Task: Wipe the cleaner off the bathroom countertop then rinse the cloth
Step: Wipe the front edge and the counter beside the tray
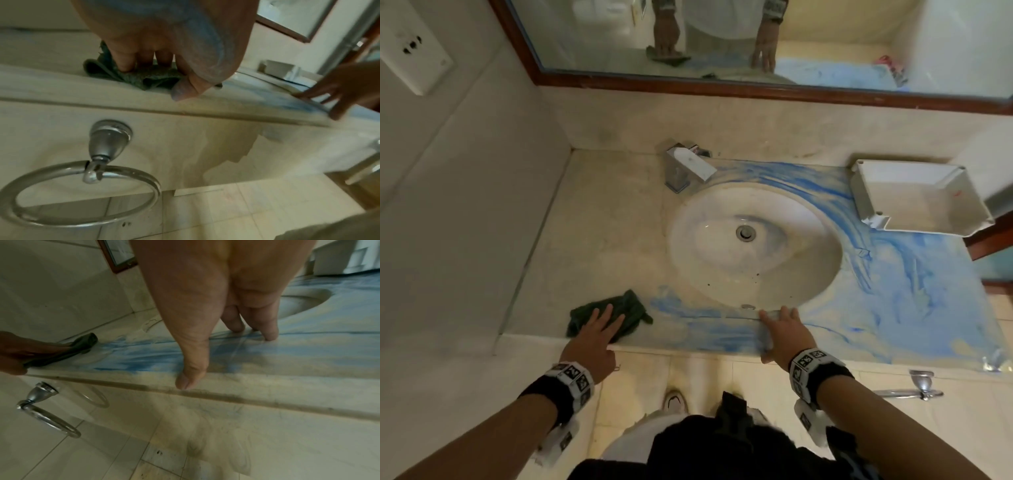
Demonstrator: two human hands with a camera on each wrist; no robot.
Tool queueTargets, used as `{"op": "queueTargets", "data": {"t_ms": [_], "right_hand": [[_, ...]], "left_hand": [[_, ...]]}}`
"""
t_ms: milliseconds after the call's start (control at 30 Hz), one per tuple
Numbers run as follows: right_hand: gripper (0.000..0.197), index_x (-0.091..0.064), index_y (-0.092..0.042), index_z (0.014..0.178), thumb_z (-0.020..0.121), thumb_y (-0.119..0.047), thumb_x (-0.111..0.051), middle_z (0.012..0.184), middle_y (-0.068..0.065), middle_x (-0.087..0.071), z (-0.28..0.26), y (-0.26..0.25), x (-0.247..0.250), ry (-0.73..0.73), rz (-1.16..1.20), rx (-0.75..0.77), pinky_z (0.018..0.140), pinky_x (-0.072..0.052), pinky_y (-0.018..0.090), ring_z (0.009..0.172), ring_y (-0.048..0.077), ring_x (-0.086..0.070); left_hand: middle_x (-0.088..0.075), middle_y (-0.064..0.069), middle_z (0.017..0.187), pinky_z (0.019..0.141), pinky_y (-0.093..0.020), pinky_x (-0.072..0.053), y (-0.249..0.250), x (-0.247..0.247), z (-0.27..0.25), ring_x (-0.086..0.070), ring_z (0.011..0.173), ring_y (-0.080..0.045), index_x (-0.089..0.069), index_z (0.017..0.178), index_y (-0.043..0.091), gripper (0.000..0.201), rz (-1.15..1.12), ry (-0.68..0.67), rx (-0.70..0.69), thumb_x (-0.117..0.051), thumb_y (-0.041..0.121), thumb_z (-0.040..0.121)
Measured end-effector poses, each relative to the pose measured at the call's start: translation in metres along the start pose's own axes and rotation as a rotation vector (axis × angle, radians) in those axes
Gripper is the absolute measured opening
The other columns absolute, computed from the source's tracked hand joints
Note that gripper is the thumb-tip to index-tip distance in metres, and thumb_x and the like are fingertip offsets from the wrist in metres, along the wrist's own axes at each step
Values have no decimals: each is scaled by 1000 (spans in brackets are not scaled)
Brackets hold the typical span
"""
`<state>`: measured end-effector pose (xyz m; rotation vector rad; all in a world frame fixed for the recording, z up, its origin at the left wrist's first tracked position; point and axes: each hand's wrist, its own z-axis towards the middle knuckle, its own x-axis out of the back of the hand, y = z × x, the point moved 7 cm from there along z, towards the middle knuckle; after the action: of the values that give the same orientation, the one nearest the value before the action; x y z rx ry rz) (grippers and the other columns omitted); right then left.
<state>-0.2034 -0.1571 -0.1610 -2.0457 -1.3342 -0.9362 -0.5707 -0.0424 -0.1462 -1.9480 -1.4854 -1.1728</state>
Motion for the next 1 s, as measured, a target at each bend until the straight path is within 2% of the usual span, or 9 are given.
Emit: {"op": "queueTargets", "data": {"t_ms": [167,367,500,567,633,700,800,900,1000], "right_hand": [[105,-23,-29,148,65,-39,-86,148,22,-26,4,-4,-2,-7,13,-27,107,-40,46,141,45,-18],[102,-29,-27,144,61,-37,-87,138,19,-32,5,-5,-2,-5,7,-25,102,-45,47,136,44,-22],[103,-26,-28,146,63,-35,-87,144,20,-25,6,-5,-3,-27,21,-36,101,-46,47,140,44,-14],[104,-25,-29,147,63,-34,-87,145,20,-23,7,-3,-4,-30,27,-35,101,-46,47,141,45,-11],[105,-25,-29,147,63,-33,-88,147,20,-22,7,-2,-6,-30,41,-33,103,-45,49,142,45,-9],[105,-25,-29,147,63,-33,-88,147,20,-22,8,-1,-5,-35,39,-31,104,-44,49,142,46,-8],[106,-25,-28,148,63,-34,-87,147,21,-23,8,-3,-4,-44,28,-30,105,-43,48,141,45,-11],[106,-25,-27,148,63,-35,-87,146,21,-25,8,-3,-3,-43,29,-29,106,-42,48,140,45,-13],[106,-25,-28,148,62,-35,-87,146,21,-25,6,-3,-2,-35,33,-25,105,-43,48,140,45,-13]], "left_hand": [[13,-3,162,120,-48,-13,27,0,19,8,148,-33,0,156,24,82,77,-66,56,-46,31,88],[16,0,161,120,-51,-3,114,-17,19,12,148,-32,-2,155,28,83,230,-150,-237,-48,31,87],[12,5,161,121,-46,-9,92,-18,12,7,150,-25,-11,155,31,70,234,-99,-352,-40,36,91],[8,4,161,120,-46,-13,58,-4,21,0,150,-26,-19,154,30,67,160,-38,-274,-25,47,90],[-1,0,163,120,-47,-11,30,10,32,-3,150,-27,-24,154,27,75,59,-3,-145,-11,54,85],[-1,-2,163,121,-47,-11,24,14,42,-1,150,-28,-20,155,25,70,37,-8,-62,-13,55,91],[4,-5,163,119,-51,-15,50,14,52,1,149,-33,-11,156,24,60,82,7,-8,-23,46,101],[1,-5,163,117,-53,-14,98,3,44,-1,149,-33,-17,155,24,66,178,-22,-179,-12,49,94],[4,1,163,118,-51,-7,124,-23,17,4,150,-27,-19,154,30,77,237,-111,-365,-4,56,83]]}}
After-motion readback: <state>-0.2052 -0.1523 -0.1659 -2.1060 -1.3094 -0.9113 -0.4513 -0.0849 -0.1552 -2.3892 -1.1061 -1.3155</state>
